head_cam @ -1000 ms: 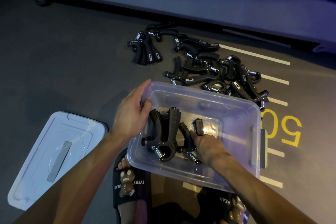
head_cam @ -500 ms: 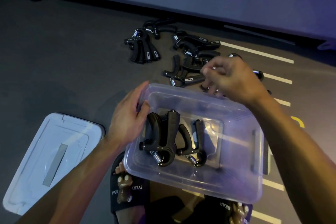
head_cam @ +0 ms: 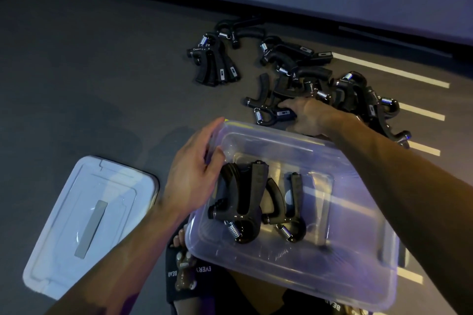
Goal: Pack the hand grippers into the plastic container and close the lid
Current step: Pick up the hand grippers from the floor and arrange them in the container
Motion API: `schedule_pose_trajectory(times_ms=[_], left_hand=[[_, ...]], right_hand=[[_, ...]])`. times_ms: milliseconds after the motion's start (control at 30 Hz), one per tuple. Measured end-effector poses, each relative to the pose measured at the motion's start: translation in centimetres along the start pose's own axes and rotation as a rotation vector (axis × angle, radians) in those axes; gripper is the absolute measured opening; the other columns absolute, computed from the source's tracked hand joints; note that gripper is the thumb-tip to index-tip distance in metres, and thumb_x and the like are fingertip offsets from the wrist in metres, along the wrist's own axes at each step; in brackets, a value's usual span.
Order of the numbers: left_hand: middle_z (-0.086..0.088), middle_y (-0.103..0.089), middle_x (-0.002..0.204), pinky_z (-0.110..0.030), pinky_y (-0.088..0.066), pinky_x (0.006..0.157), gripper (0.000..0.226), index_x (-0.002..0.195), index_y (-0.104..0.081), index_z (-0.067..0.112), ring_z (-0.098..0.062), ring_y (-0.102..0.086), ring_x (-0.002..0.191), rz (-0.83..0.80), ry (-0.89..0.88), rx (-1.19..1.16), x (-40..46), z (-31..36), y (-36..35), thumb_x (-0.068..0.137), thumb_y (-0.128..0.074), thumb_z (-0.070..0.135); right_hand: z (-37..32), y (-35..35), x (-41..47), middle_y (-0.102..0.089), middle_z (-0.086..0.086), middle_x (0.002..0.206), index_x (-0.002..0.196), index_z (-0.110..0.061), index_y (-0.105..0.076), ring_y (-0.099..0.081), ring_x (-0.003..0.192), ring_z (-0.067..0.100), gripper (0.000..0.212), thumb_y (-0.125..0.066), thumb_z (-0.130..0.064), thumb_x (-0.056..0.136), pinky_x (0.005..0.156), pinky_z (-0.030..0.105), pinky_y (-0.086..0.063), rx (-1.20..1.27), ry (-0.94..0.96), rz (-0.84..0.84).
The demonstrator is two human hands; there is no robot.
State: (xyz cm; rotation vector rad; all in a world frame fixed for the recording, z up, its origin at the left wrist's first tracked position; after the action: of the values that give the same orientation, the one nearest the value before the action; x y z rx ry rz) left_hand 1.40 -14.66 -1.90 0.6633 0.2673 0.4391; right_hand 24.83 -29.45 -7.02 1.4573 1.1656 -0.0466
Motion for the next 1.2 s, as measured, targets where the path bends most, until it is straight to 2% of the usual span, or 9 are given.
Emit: schedule_pose_trajectory(times_ms=[133, 267, 367, 500, 600, 733, 900, 1133, 1200], left_hand=[[0.023, -0.059, 0.130, -0.002, -0.037, 0.082, 0.052, 0.145, -0.045, 0.039, 0.014, -0.055, 0.090, -0.006, -0.001, -0.019, 0.0, 0.0, 0.0, 0.096, -0.052, 0.024], [0.023, -0.061, 0.116, -0.005, -0.037, 0.080, 0.052, 0.148, -0.044, 0.037, 0.014, -0.053, 0.088, -0.014, 0.001, -0.009, 0.0, -0.1, -0.1, 0.097, -0.050, 0.030], [0.018, -0.060, 0.132, -0.014, -0.040, 0.087, 0.053, 0.150, -0.041, 0.039, 0.010, -0.053, 0.097, -0.026, -0.008, -0.004, -0.1, -0.1, 0.0, 0.098, -0.048, 0.034], [0.020, -0.055, 0.142, -0.014, -0.040, 0.093, 0.048, 0.150, -0.041, 0.039, 0.005, -0.054, 0.113, -0.002, -0.025, -0.015, -0.2, 0.1, 0.1, 0.102, -0.045, 0.040], [0.017, -0.056, 0.144, -0.008, -0.038, 0.098, 0.042, 0.149, -0.046, 0.035, 0.004, -0.054, 0.122, 0.039, -0.042, -0.022, -0.3, 0.3, 0.3, 0.108, -0.040, 0.044], [0.010, -0.058, 0.144, -0.012, -0.036, 0.107, 0.044, 0.146, -0.053, 0.025, 0.000, -0.051, 0.130, 0.071, -0.071, -0.013, -0.3, 0.5, 0.5, 0.109, -0.035, 0.040], [0.007, -0.060, 0.142, -0.018, -0.039, 0.106, 0.042, 0.143, -0.055, 0.022, -0.007, -0.054, 0.129, 0.078, -0.085, 0.005, -0.3, 0.4, 0.5, 0.110, -0.034, 0.034], [0.007, -0.061, 0.141, -0.025, -0.043, 0.107, 0.040, 0.144, -0.055, 0.024, -0.008, -0.055, 0.129, 0.077, -0.077, 0.014, -0.3, 0.3, 0.6, 0.111, -0.035, 0.034], [0.008, -0.061, 0.141, -0.027, -0.044, 0.107, 0.040, 0.144, -0.054, 0.025, -0.007, -0.055, 0.129, 0.078, -0.073, 0.013, -0.4, 0.3, 0.6, 0.111, -0.034, 0.036]], right_hand=[[0.9, 0.2, -0.1, -0.069, 0.011, 0.119, 0.129, -0.013, -0.063, -0.065, 0.108, 0.029, 0.055, -0.081, -0.026, 0.078, 0.093, 0.034, -0.053, 0.034, -0.044, 0.063], [1.2, 2.4, -2.3, -0.072, 0.010, 0.107, 0.118, -0.015, -0.067, -0.067, 0.101, 0.029, 0.036, -0.077, -0.019, 0.083, 0.084, 0.029, -0.049, 0.172, -0.009, 0.399], [0.6, 4.1, -5.8, -0.070, 0.006, 0.103, 0.126, -0.014, -0.064, -0.068, 0.095, 0.026, 0.037, -0.070, -0.023, 0.091, 0.086, 0.030, -0.050, 0.353, 0.061, 0.621], [-0.9, 5.8, -12.3, -0.058, -0.001, 0.102, 0.124, -0.011, -0.065, -0.057, 0.081, -0.007, 0.032, -0.066, -0.021, 0.094, 0.074, 0.008, -0.041, 0.509, 0.183, 0.847], [-1.8, 7.0, -17.5, -0.065, 0.006, 0.089, 0.116, -0.014, -0.066, -0.058, 0.075, 0.003, 0.021, -0.063, -0.022, 0.097, 0.071, 0.021, -0.048, 0.709, 0.264, 0.910], [-3.7, 5.8, -20.9, -0.068, 0.012, 0.081, 0.103, -0.008, -0.066, -0.063, 0.068, 0.014, 0.014, -0.062, -0.020, 0.098, 0.064, 0.026, -0.053, 0.934, 0.337, 0.664], [-6.7, -2.6, -18.6, -0.065, 0.012, 0.079, 0.107, -0.003, -0.065, -0.060, 0.062, 0.015, 0.013, -0.055, -0.003, 0.099, 0.058, 0.022, -0.053, 1.009, 0.153, 0.230], [-8.5, -7.1, -15.4, -0.065, -0.005, 0.071, 0.104, -0.010, -0.063, -0.063, 0.062, 0.016, 0.010, -0.054, -0.008, 0.100, 0.064, 0.031, -0.057, 0.929, 0.034, 0.192], [-8.8, -7.3, -15.4, -0.068, -0.007, 0.072, 0.101, -0.015, -0.063, -0.068, 0.056, 0.009, 0.005, -0.059, -0.016, 0.099, 0.060, 0.021, -0.056, 0.856, 0.002, 0.255]])
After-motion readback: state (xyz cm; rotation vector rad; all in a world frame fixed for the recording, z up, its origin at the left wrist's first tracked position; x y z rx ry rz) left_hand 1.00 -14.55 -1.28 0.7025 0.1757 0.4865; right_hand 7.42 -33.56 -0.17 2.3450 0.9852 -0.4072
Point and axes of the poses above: each hand's wrist, its own x-axis towards the middle knuckle, its own y-axis out of the back of the hand, z = x × y, the point moved 5 cm from there along x, towards the middle knuckle
